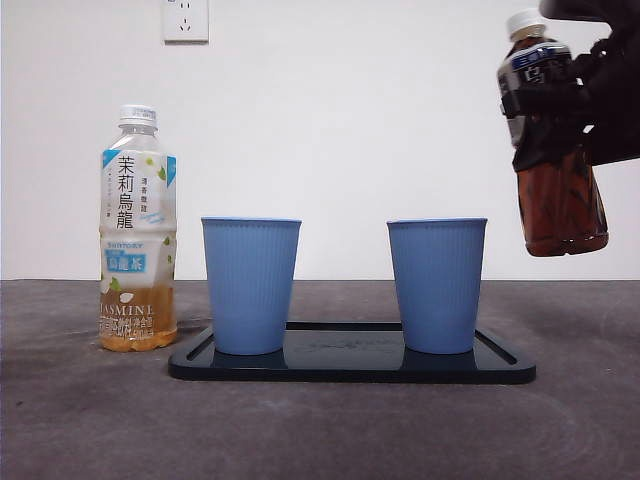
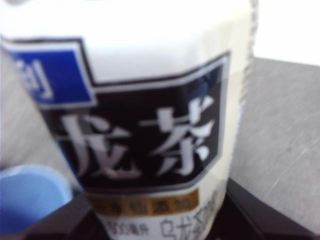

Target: Pour the drink into the cup

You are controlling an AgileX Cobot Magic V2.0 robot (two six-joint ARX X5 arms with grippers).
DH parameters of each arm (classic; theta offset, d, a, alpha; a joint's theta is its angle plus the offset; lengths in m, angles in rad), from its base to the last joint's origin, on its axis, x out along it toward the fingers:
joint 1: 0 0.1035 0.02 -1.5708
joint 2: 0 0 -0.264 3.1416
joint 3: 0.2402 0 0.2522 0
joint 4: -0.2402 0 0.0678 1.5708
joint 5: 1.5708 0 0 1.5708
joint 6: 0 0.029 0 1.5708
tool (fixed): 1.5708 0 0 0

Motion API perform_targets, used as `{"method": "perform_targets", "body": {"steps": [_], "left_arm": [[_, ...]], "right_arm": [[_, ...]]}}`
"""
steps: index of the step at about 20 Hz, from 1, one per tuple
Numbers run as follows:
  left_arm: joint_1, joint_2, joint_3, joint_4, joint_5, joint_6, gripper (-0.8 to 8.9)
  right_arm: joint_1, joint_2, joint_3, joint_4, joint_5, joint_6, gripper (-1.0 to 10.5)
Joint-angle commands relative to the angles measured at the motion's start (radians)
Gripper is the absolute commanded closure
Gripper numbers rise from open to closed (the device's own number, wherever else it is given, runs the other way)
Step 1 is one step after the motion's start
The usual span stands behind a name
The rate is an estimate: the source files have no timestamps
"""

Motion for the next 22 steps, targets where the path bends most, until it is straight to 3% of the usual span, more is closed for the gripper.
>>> {"method": "perform_targets", "body": {"steps": [1, 3, 12, 22], "left_arm": [[-0.002, 0.004, 0.021, 0.008, 0.002, 0.013, 3.36], [-0.002, 0.004, 0.021, 0.008, 0.002, 0.013, 3.36], [-0.002, 0.004, 0.021, 0.007, 0.002, 0.021, 3.36], [-0.002, 0.003, 0.021, 0.007, 0.002, 0.027, 3.36]], "right_arm": [[-0.014, 0.042, 0.001, 0.119, -0.009, 0.037, 7.5], [-0.032, 0.103, -0.008, 0.187, -0.054, 0.054, 7.5], [-0.053, 0.345, -0.008, 0.395, -0.077, 0.076, 7.5], [-0.053, 0.389, -0.008, 0.39, -0.097, 0.076, 6.7]]}}
